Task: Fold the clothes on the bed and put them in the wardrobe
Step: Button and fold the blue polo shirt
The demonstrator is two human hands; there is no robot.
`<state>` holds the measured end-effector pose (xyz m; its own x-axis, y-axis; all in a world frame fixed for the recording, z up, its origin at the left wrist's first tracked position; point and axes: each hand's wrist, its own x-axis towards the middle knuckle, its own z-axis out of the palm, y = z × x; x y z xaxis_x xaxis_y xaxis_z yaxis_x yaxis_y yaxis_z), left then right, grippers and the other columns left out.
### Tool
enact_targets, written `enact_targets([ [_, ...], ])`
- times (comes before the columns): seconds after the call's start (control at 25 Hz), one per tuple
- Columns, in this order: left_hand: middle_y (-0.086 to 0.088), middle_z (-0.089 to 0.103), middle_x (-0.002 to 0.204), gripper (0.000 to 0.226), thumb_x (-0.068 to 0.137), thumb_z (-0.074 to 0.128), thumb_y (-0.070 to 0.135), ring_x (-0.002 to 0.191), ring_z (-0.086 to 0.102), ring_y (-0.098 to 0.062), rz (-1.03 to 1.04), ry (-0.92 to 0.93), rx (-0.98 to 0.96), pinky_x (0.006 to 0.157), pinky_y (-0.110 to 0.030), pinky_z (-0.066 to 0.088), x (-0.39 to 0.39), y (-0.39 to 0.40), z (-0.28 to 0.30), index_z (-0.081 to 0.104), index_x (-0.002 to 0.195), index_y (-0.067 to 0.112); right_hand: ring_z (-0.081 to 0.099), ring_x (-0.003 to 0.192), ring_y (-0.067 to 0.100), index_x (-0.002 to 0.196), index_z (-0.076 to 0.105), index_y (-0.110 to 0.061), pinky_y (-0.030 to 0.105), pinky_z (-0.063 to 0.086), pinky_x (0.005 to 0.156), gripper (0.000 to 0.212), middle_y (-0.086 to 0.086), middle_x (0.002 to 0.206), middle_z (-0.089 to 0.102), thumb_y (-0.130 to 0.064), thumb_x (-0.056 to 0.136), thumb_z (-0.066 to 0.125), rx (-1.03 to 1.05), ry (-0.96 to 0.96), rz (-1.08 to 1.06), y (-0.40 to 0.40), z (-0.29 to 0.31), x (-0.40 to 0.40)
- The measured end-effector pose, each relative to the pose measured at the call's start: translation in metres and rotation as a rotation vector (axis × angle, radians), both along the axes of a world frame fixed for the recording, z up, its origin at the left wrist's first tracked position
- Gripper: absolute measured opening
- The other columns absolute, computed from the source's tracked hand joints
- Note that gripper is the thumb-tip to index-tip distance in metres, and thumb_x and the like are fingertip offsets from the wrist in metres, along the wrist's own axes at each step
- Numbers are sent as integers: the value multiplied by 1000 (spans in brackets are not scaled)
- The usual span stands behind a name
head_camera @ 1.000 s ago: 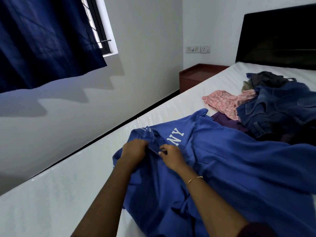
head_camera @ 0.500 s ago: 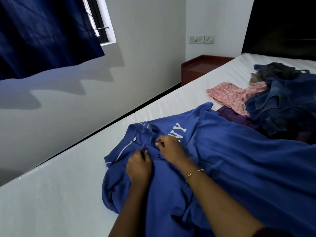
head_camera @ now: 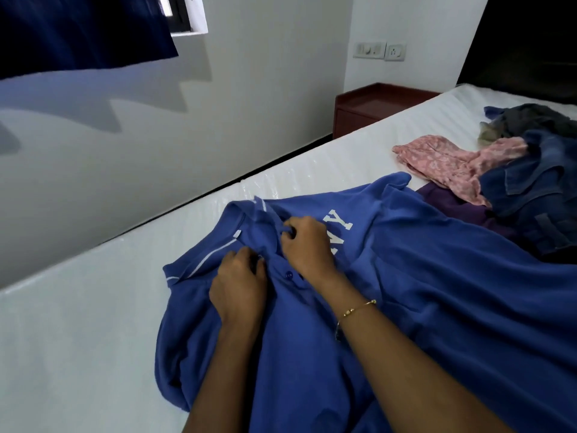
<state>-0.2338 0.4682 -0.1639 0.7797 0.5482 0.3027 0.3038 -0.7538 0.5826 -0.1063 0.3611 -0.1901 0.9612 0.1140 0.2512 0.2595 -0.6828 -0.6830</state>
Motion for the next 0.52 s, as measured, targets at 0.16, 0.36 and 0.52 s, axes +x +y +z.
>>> enact_targets([
  [0.16, -2, 61, 94, 19, 95, 59, 44, 83, 61, -33, 2, 27, 46, 67, -44, 51, -1, -3, 3, 64, 90, 26, 75, 109, 40, 102, 85, -3, 57, 74, 88, 15, 21, 121, 81, -2, 114, 75, -32, -140, 135, 4, 12, 8],
  [0.36, -7, 58, 86, 23, 93, 59, 33, 75, 61, -37, -12, 61, 119, 58, -40, 46, 0, -10, 5, 55, 78, 16, 84, 111, 34, 117, 95, -6, 57, 84, 98, 23, 14, 123, 95, 9, 108, 80, -1, -54, 246, 10, 2, -7],
  [0.52, -8, 63, 90, 23, 95, 58, 34, 80, 64, -37, -12, 38, 74, 61, -42, 48, 0, -11, 9, 54, 79, 18, 86, 106, 28, 126, 92, -5, 58, 85, 100, 25, 12, 116, 97, 10, 108, 83, 87, 2, 211, 5, 1, -11],
])
